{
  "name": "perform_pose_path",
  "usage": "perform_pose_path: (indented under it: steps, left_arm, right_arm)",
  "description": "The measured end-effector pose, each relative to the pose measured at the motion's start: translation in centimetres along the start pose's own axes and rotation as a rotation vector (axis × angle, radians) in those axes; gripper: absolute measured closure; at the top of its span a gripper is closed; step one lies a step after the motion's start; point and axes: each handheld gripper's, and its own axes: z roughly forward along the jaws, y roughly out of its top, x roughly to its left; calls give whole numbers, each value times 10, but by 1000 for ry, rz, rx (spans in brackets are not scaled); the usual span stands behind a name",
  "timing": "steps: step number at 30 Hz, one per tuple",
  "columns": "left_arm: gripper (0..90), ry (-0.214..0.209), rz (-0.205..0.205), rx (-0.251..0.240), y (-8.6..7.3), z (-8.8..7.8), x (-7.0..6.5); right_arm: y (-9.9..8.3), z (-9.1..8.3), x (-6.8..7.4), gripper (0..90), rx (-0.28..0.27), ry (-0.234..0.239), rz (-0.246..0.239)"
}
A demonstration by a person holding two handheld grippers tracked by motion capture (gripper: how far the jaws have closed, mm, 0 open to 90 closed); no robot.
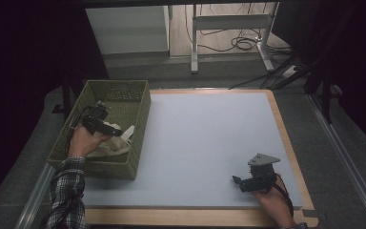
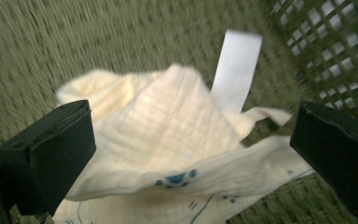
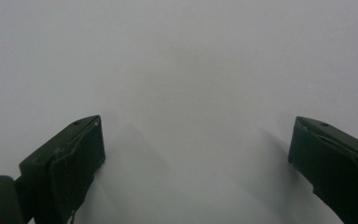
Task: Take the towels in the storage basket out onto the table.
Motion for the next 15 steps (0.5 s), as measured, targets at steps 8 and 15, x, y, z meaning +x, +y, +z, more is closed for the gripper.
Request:
perform_pose_path:
  steps: [8,15]
  left_arm:
    - [11,-22,-45,144,-2,27,8]
    - [110,-21,-19,253,-2,42,3]
  right_arm:
    - [0,0,0,37,0,-1,0]
    - [0,0,0,37,0,-1,-1]
